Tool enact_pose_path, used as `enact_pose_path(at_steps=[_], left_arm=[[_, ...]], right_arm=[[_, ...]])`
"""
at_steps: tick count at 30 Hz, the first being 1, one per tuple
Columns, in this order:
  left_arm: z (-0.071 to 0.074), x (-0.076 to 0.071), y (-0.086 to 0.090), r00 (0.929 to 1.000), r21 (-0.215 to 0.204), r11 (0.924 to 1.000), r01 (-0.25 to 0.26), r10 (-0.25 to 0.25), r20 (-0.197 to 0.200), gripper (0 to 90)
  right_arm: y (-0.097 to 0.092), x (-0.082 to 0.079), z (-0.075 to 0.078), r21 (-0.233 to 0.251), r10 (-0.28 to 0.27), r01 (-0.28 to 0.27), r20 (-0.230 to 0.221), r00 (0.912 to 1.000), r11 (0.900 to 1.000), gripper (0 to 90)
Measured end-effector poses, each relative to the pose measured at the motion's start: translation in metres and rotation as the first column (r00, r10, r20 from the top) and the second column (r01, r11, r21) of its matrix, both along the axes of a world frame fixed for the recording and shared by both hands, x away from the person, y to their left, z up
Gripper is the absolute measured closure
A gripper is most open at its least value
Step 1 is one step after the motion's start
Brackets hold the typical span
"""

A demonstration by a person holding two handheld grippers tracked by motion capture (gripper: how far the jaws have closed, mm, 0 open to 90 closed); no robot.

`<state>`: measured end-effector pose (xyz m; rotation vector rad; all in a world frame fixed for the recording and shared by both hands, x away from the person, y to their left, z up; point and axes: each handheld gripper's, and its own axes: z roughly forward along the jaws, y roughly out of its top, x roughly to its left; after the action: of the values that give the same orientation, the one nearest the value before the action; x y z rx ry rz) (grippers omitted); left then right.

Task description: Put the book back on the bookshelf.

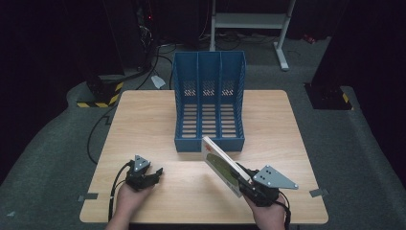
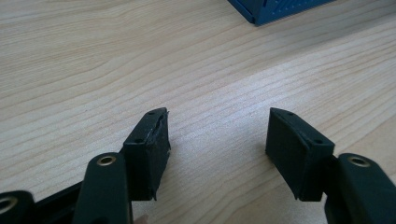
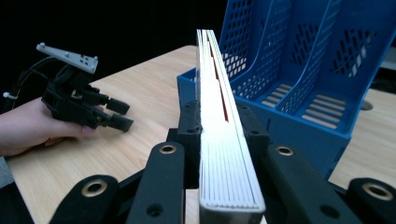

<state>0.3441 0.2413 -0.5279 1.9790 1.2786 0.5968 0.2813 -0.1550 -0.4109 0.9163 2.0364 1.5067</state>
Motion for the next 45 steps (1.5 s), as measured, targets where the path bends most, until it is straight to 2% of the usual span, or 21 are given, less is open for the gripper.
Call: enact_pose_path(at_steps=[15,27,34,38,45], left_arm=[[0.000,0.000,0.000,1.0000,0.001,1.0000,0.004,-0.004,-0.002,37.8],[0.000,-0.001,-0.001,1.0000,-0.002,1.0000,0.001,-0.001,-0.001,37.5],[0.000,0.000,0.000,1.0000,0.004,1.0000,0.007,-0.007,-0.001,36.8],[0.000,0.000,0.000,1.0000,0.000,1.0000,0.005,-0.005,0.000,36.8],[0.000,0.000,0.000,1.0000,0.002,1.0000,0.006,-0.006,-0.003,36.6]], right_arm=[[-0.012,0.010,0.027,0.032,-0.059,0.058,0.047,0.9972,0.9978,75.6],[-0.017,0.026,0.036,0.035,-0.121,0.119,0.054,0.9912,0.9922,75.6],[-0.024,0.044,0.043,0.038,-0.169,0.167,0.053,0.9842,0.9853,75.6],[-0.025,0.061,0.045,0.036,-0.226,0.225,0.041,0.9732,0.9737,75.5],[-0.020,0.092,0.054,0.018,-0.276,0.275,0.029,0.9608,0.9612,75.6]])
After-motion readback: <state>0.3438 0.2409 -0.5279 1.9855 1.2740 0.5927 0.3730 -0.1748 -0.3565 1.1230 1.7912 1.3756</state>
